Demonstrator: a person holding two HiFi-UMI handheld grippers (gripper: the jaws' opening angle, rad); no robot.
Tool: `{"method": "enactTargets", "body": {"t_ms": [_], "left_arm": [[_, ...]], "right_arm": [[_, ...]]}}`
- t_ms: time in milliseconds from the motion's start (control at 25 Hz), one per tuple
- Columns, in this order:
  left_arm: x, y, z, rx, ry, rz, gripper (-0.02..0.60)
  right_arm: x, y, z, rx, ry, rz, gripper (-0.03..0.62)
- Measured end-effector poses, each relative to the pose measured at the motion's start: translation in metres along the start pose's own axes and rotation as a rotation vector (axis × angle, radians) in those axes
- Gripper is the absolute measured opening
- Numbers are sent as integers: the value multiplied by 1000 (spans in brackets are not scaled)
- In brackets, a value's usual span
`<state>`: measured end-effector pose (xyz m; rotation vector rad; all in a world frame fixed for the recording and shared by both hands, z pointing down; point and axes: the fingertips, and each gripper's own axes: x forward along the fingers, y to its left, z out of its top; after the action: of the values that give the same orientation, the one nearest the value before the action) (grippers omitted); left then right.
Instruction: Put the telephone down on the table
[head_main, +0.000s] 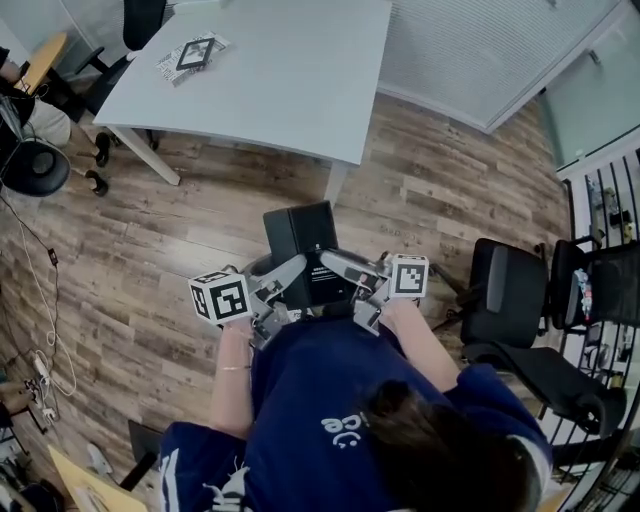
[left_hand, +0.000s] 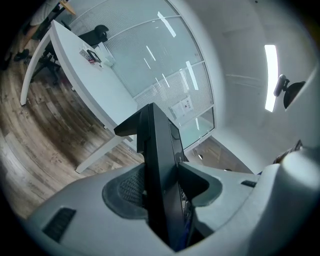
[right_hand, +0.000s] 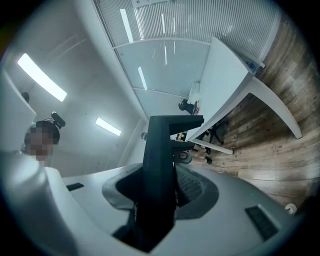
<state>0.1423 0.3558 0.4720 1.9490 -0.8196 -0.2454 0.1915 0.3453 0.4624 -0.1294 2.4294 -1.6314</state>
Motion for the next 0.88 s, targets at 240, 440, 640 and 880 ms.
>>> {"method": "enactTargets", "body": {"t_ms": [240, 440, 640, 880], "left_arm": [[-3, 16, 20, -20, -9, 6, 201], [0, 36, 46, -42, -30, 37, 201], [9, 60, 82, -65, -77, 76, 201], [35, 85, 134, -82, -96, 115, 201]], "right_arm": [[22, -8, 11, 18, 13, 6, 178], [48, -23, 31, 62, 45, 28, 178], [76, -44, 62, 70, 100, 52, 178], [106, -67, 115, 99, 152, 80, 178]]}}
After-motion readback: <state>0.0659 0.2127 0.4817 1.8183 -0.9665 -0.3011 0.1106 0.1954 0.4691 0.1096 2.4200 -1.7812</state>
